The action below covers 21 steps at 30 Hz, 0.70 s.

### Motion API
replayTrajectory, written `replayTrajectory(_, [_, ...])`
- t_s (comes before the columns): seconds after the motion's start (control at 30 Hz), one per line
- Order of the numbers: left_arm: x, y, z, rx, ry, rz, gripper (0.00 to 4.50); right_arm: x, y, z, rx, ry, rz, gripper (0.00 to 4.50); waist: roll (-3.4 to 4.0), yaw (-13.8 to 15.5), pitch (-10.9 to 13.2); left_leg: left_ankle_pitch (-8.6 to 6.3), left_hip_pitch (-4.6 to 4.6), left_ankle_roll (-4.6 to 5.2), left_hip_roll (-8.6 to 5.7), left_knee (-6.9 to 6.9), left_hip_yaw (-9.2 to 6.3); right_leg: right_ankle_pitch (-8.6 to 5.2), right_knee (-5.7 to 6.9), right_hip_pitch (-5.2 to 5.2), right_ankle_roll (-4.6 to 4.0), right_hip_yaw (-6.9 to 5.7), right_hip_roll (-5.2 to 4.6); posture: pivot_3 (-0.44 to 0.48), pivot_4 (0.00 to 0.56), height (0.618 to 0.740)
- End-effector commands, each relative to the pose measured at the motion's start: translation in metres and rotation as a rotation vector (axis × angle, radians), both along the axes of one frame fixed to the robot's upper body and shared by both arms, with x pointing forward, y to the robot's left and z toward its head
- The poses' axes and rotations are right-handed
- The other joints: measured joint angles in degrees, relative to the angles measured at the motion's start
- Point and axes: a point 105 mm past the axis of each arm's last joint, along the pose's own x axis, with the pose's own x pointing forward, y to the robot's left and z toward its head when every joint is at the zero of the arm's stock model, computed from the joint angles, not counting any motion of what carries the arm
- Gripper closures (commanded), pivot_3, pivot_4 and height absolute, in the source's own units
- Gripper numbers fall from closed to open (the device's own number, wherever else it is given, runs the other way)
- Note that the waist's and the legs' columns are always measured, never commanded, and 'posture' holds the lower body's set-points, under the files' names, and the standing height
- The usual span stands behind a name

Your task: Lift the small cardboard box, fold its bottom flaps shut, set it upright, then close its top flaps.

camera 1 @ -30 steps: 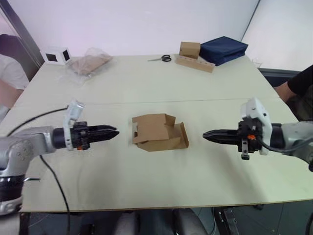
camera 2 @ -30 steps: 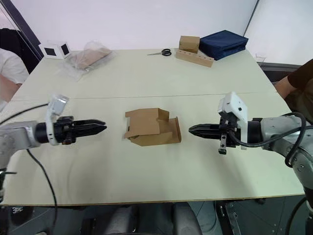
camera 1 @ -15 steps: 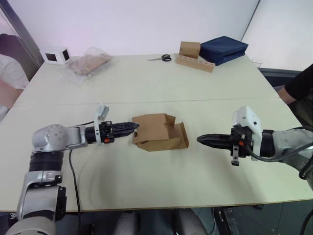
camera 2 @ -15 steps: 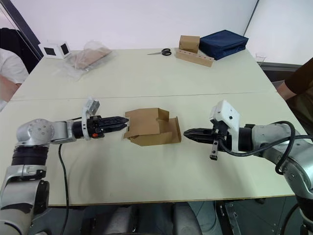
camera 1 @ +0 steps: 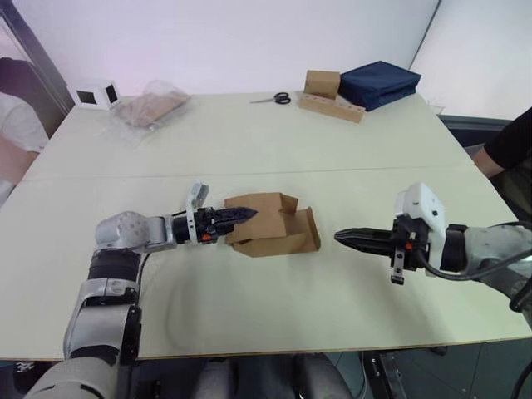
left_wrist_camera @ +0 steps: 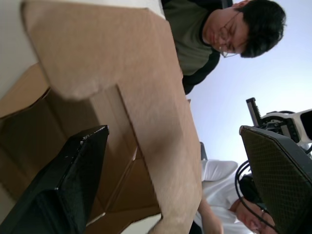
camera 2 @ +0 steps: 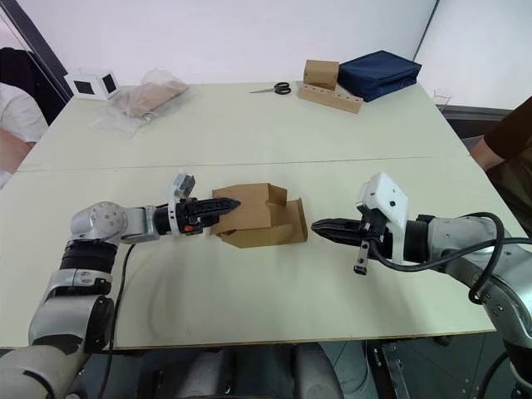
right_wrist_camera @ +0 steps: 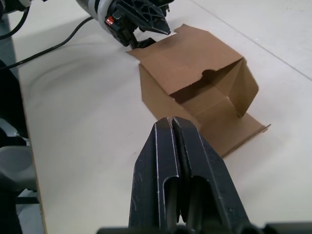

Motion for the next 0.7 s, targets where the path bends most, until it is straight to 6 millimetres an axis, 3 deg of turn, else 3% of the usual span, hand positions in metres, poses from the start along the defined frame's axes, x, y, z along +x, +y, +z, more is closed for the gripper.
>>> replayTrajectory(0.03, [0.009, -0.005, 0.009, -0.034, -0.039, 0.005, 0.09, -0.006, 0.003, 0.01, -0.004, -0.05, 0.014, 4.5, 0.0, 0.11, 0.0, 0.0, 0.0, 0.0, 0.0, 0.0, 0.0, 0.0, 0.0, 0.0, 0.0, 0.0, 0.0, 0.0, 0.15, 0.74])
replayTrajectory(0.37, [0.009, -0.015, 0.006, -0.051, -0.042, -0.03, 0.09, -0.007, 0.002, 0.01, -0.011, -0.05, 0.003, 4.5, 0.0, -0.06, 0.0, 0.0, -0.01, 0.0, -0.01, 0.0, 0.0, 0.0, 0.0, -0.01, 0.0, 0.0, 0.0, 0.0, 0.15, 0.74])
replayTrajectory(0.47, [0.008, -0.017, 0.006, -0.054, -0.044, -0.043, 0.85, -0.008, 0.002, 0.01, -0.011, -0.051, 0.001, 4.5, 0.0, -0.04, 0.0, 0.0, -0.01, 0.0, -0.01, 0.0, 0.0, 0.0, 0.0, -0.01, 0.0, 0.0, 0.0, 0.0, 0.15, 0.74])
replayTrajectory(0.7, [0.004, -0.019, 0.004, -0.037, -0.048, -0.081, 3.37, -0.007, 0.002, 0.009, -0.023, -0.059, -0.011, 4.5, 0.0, -0.04, 0.0, 0.0, -0.01, 0.0, -0.01, 0.0, -0.01, 0.0, 0.0, -0.01, 0.0, 0.0, 0.0, 0.0, 0.15, 0.74])
